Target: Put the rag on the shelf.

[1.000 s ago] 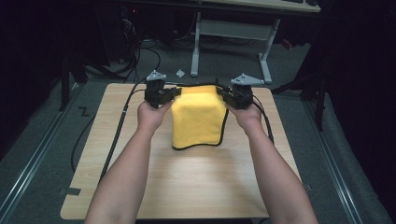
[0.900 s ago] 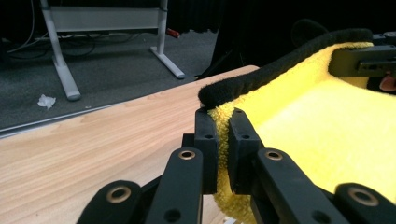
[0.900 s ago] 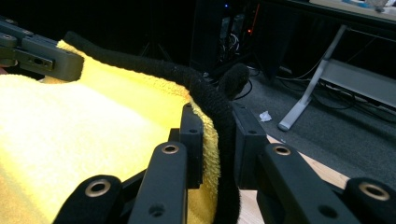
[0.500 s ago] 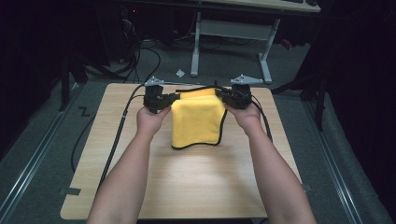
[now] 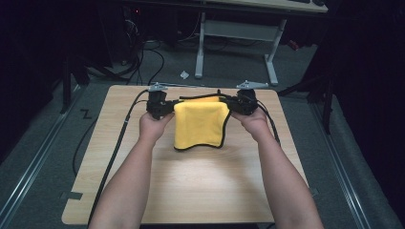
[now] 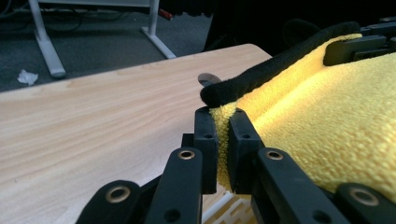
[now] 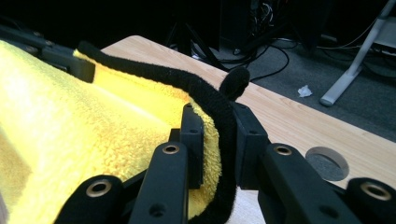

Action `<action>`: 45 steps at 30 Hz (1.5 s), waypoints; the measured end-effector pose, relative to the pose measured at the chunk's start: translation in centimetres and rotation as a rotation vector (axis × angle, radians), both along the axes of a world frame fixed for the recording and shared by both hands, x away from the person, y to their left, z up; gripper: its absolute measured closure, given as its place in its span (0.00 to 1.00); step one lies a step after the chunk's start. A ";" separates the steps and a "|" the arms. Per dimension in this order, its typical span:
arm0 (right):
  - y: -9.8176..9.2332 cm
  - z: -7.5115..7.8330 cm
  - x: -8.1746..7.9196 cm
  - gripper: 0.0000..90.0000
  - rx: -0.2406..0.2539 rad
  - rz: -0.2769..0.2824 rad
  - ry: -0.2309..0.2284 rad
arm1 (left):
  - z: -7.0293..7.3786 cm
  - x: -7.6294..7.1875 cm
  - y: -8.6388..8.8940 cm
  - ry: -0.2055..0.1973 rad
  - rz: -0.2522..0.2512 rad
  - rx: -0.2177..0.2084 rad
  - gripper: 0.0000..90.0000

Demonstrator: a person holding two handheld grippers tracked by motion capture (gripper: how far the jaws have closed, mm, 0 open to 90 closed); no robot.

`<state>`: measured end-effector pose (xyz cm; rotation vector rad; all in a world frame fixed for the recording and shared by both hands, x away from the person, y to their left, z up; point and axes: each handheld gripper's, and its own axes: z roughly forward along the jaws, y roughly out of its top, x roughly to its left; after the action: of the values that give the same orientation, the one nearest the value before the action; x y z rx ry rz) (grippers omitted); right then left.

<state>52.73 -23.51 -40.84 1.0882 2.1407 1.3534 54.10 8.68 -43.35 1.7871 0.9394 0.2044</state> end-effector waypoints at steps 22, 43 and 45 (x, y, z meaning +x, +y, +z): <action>-0.7 -3.8 0.5 0.76 0.087 -0.076 0.104 | -2.8 -0.6 -0.5 0.053 -0.015 0.029 0.93; -3.7 -1.4 -0.9 0.56 0.044 -0.221 -0.003 | -1.4 -1.4 1.4 0.000 0.097 0.078 0.68; -3.9 -1.5 -1.3 0.56 0.034 -0.237 -0.013 | -1.5 -1.7 1.8 -0.008 0.113 0.084 0.67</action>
<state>51.41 -27.43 -42.37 1.2959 1.9147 1.2866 52.38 10.52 -44.85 1.8101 1.0400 0.3272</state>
